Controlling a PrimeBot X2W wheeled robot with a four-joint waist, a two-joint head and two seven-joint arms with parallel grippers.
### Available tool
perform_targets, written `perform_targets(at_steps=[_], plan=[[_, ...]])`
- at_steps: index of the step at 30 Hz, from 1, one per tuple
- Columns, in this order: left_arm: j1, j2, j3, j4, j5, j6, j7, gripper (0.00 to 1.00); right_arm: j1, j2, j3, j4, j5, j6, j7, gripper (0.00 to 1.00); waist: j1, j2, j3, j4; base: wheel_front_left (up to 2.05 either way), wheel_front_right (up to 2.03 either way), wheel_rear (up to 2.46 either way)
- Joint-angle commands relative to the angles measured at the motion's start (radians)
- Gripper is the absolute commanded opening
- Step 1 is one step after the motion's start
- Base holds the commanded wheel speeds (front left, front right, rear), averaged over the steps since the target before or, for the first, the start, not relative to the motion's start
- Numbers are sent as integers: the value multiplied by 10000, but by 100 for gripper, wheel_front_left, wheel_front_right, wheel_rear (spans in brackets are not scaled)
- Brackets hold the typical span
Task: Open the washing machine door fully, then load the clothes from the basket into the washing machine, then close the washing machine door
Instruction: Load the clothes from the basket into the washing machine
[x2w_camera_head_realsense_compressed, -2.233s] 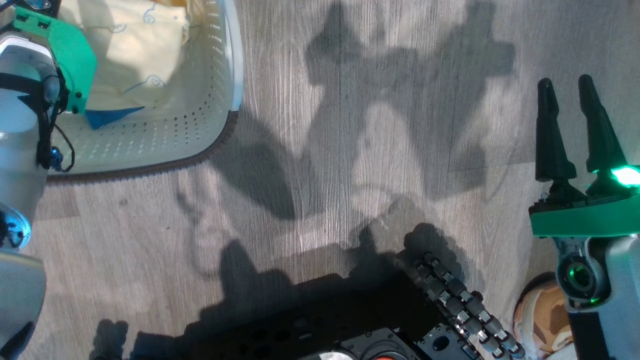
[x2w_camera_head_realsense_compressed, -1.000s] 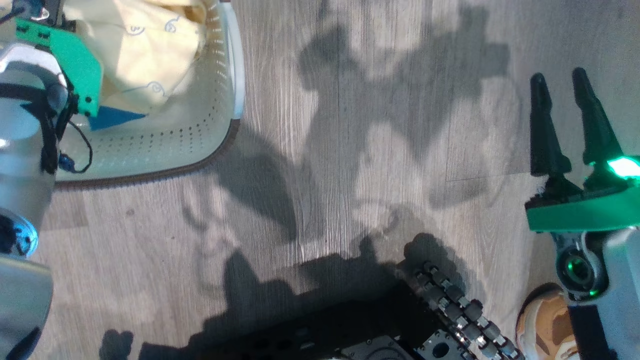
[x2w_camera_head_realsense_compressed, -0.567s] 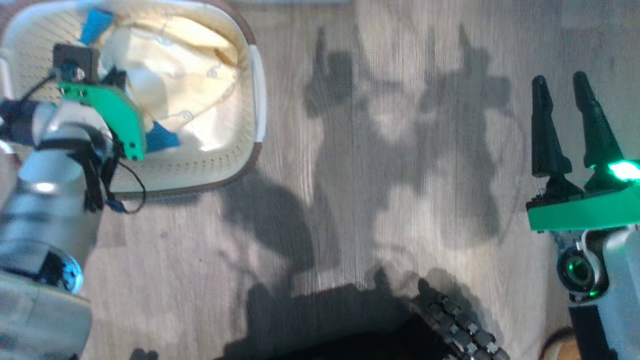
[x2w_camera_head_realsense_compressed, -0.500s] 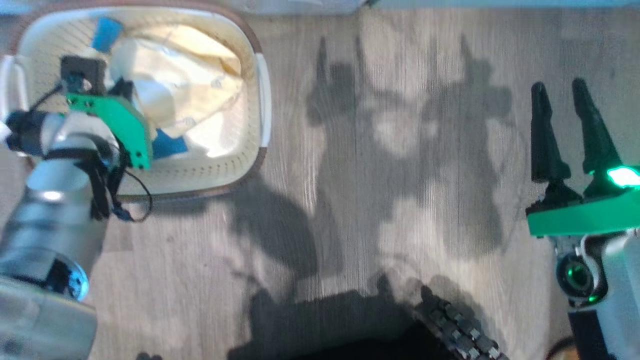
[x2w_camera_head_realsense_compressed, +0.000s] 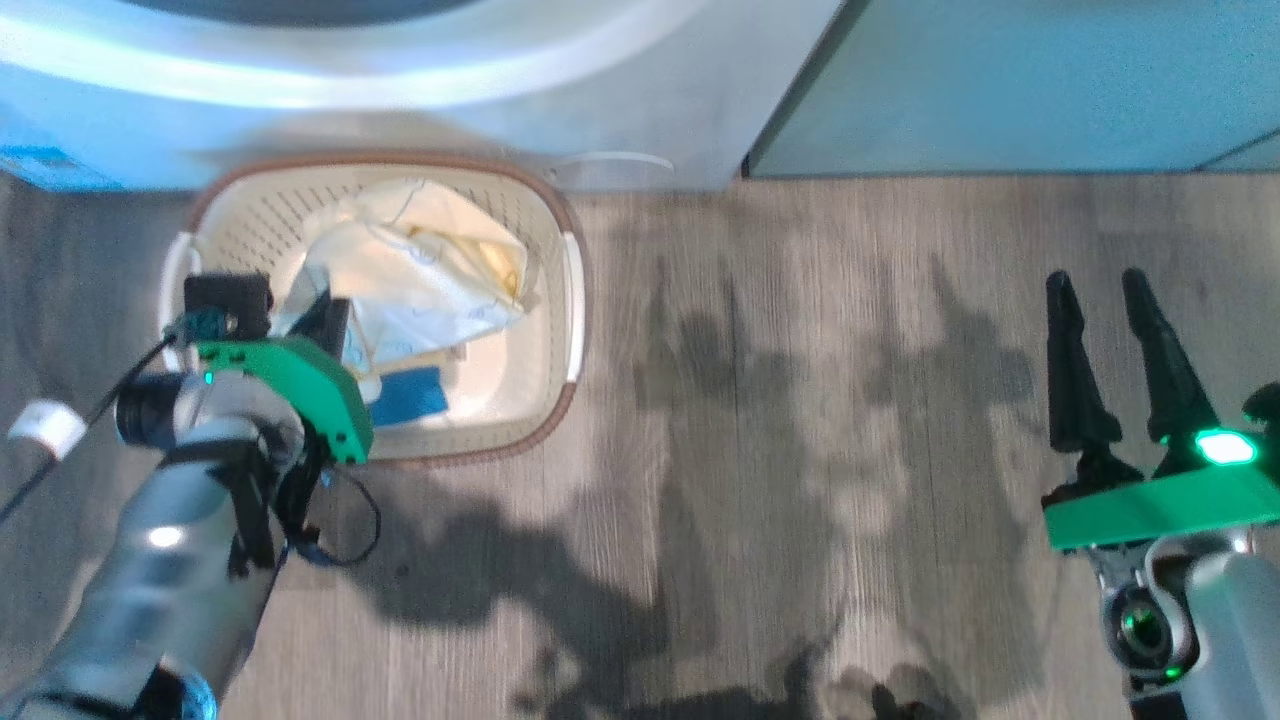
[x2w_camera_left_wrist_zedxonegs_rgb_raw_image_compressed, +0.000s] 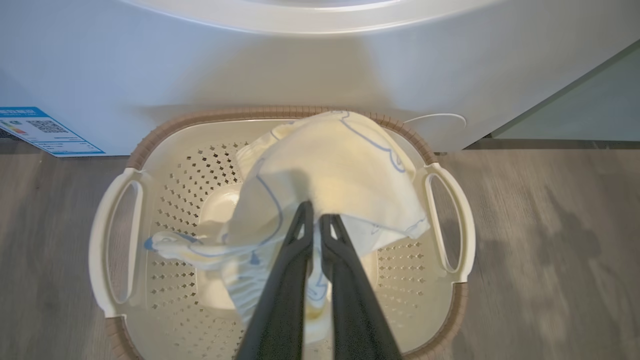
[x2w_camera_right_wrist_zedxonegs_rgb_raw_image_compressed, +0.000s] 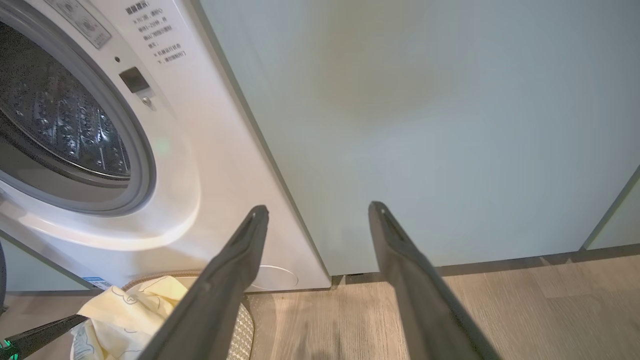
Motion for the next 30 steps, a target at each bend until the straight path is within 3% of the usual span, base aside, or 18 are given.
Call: perform_targets(at_steps=[1, 11, 30], plan=[[205, 445, 396, -346, -142, -10, -106, 0, 230, -177, 132, -240, -1, 2, -67, 100, 1, -1, -537, 121, 0, 0, 0], [2238, 431, 1652, -2306, -12, -9, -107, 0, 930, -259, 170, -68, 4, 2, -67, 100, 1, -1, -1910, 360, 0, 0, 0], [5963, -349, 3970, -6477, 935, 386, -108, 0, 2126, -353, -61, 28, -37, 2, -67, 100, 1, -1, -4103, 745, 0, 0, 0]])
